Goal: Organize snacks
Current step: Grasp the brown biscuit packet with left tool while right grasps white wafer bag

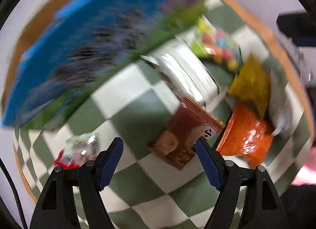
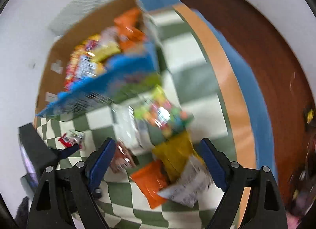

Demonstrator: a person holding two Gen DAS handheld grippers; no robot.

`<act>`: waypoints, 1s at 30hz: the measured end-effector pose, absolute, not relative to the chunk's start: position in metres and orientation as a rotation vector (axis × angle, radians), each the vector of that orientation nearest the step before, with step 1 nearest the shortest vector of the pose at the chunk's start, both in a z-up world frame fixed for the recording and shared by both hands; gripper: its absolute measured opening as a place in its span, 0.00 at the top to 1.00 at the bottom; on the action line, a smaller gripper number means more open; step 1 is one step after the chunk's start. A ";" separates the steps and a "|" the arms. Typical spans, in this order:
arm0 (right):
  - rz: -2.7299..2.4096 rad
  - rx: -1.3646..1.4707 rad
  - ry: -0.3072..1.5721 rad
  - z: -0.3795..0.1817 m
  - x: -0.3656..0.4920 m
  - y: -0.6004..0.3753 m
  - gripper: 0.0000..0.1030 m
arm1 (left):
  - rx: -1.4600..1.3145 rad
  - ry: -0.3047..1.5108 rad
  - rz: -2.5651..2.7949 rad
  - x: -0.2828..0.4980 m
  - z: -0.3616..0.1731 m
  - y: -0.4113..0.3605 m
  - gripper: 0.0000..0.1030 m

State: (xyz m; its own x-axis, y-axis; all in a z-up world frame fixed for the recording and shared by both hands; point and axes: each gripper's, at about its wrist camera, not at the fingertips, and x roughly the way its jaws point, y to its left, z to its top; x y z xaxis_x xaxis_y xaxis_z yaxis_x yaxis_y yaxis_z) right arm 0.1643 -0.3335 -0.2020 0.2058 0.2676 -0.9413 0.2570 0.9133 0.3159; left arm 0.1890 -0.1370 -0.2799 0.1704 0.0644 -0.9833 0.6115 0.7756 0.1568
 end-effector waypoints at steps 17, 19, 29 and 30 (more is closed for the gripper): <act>0.107 0.365 1.415 -0.243 0.191 -0.273 0.13 | -0.029 1.627 -0.129 0.203 -0.313 -0.044 0.55; 0.122 0.318 1.441 -0.257 0.202 -0.253 0.13 | -0.158 1.653 -0.097 0.202 -0.318 -0.026 0.54; 0.177 0.147 1.559 -0.306 0.219 -0.200 0.40 | -0.001 1.679 -0.229 0.193 -0.326 -0.051 0.42; 0.190 0.151 1.565 -0.304 0.213 -0.201 0.41 | 0.046 1.673 -0.237 0.193 -0.324 -0.058 0.42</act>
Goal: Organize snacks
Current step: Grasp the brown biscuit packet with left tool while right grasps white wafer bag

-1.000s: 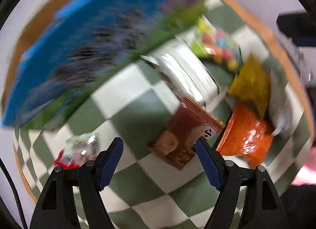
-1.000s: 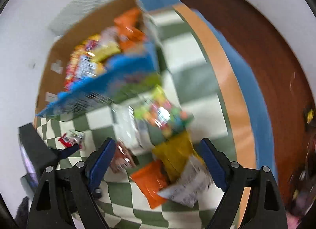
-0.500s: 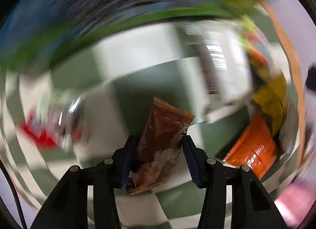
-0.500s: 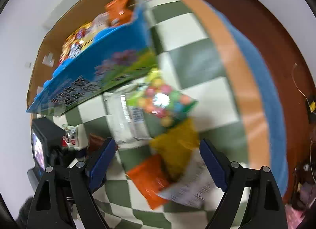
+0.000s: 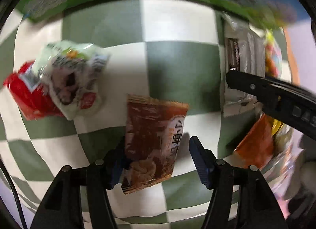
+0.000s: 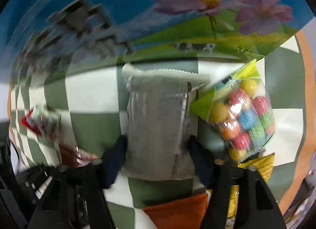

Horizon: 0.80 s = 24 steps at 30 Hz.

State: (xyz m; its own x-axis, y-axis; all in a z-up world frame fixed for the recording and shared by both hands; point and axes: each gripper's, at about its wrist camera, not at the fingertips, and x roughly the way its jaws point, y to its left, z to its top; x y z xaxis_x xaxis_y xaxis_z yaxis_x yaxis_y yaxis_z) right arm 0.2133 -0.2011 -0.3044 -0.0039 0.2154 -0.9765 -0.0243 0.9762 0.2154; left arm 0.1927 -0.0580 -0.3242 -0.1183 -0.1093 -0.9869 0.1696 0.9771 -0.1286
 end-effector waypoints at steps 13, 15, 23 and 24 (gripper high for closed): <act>0.255 0.152 1.638 -0.297 0.168 -0.199 0.39 | -0.211 1.703 -0.164 0.200 -0.327 -0.022 0.44; 0.245 0.093 1.606 -0.291 0.171 -0.192 0.34 | -0.154 1.720 -0.165 0.202 -0.326 -0.029 0.43; 0.211 0.111 1.640 -0.303 0.190 -0.181 0.32 | 0.009 1.705 -0.108 0.218 -0.318 -0.078 0.44; 0.210 0.117 1.653 -0.308 0.189 -0.183 0.32 | -0.001 1.695 -0.095 0.217 -0.317 -0.079 0.45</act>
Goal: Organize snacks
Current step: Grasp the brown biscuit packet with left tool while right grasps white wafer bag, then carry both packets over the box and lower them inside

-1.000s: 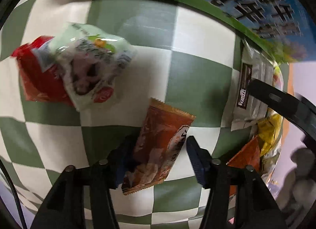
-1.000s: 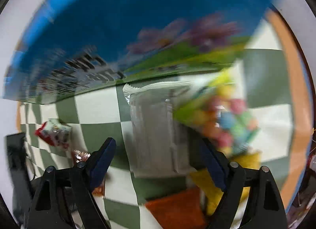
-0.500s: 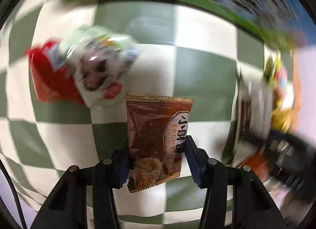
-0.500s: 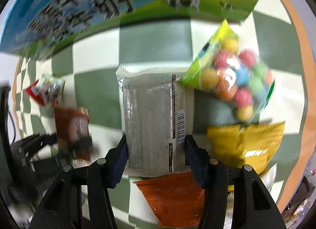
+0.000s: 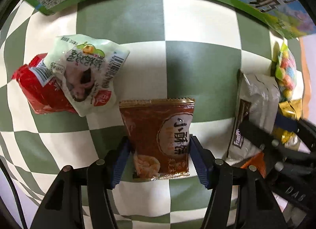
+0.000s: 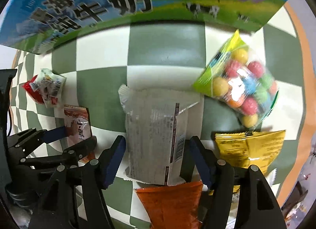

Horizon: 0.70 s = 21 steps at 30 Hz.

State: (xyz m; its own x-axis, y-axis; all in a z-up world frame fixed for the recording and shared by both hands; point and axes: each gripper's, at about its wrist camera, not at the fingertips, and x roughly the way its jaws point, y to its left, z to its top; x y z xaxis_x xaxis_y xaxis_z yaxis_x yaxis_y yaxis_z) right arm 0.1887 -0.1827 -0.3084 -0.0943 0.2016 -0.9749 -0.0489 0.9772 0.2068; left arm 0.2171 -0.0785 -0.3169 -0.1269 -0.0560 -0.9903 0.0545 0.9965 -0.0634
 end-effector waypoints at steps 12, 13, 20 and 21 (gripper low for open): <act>0.255 0.230 1.565 -0.288 0.168 -0.209 0.45 | -0.077 1.612 -0.099 0.218 -0.262 -0.056 0.48; 0.272 0.249 1.549 -0.278 0.166 -0.211 0.45 | -0.081 1.596 -0.110 0.219 -0.251 -0.055 0.48; 0.390 0.322 1.339 -0.157 0.171 -0.231 0.45 | -0.190 1.456 -0.225 0.234 -0.144 -0.046 0.48; 0.393 0.325 1.312 -0.143 0.174 -0.229 0.45 | -0.211 1.435 -0.248 0.244 -0.128 -0.041 0.48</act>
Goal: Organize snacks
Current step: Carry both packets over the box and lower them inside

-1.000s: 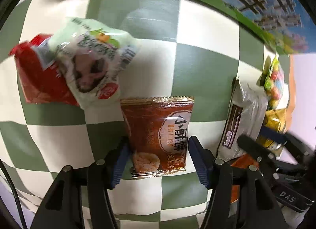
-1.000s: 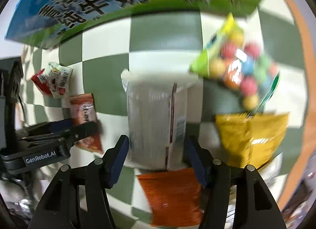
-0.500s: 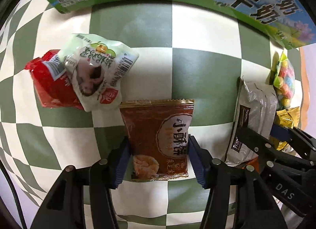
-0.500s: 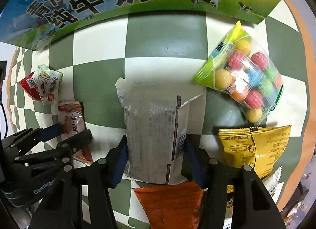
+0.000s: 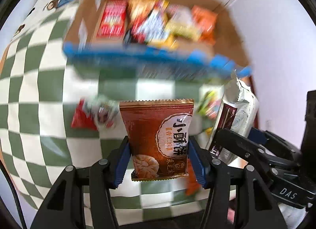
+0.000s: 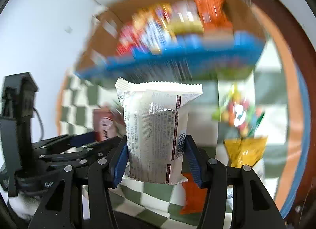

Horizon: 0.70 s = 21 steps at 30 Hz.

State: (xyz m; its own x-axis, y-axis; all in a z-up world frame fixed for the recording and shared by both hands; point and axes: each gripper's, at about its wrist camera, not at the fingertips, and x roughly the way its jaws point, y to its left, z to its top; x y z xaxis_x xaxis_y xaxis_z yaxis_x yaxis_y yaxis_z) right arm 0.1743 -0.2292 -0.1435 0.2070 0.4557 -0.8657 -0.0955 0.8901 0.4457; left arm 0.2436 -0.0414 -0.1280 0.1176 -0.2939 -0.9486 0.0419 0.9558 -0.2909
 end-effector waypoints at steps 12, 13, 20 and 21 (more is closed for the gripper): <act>0.313 0.265 1.218 -0.089 0.324 -0.235 0.45 | -0.126 1.343 -0.200 0.355 -0.088 -0.027 0.48; 0.301 0.252 1.237 -0.094 0.332 -0.236 0.45 | -0.093 1.361 -0.177 0.369 -0.095 -0.025 0.48; 0.225 0.216 1.373 -0.141 0.377 -0.242 0.45 | -0.029 1.493 -0.081 0.413 -0.160 -0.018 0.48; 0.217 0.210 1.382 -0.148 0.379 -0.244 0.45 | -0.017 1.509 -0.076 0.415 -0.169 -0.018 0.48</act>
State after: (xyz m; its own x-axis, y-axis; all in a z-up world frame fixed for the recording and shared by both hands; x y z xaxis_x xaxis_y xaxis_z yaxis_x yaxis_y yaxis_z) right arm 0.3788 -0.2437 -0.1479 0.1744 0.2742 -0.9457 -0.0294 0.9615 0.2734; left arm 0.4147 -0.0176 -0.1695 0.0596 -0.0607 -0.9964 0.0396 0.9975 -0.0584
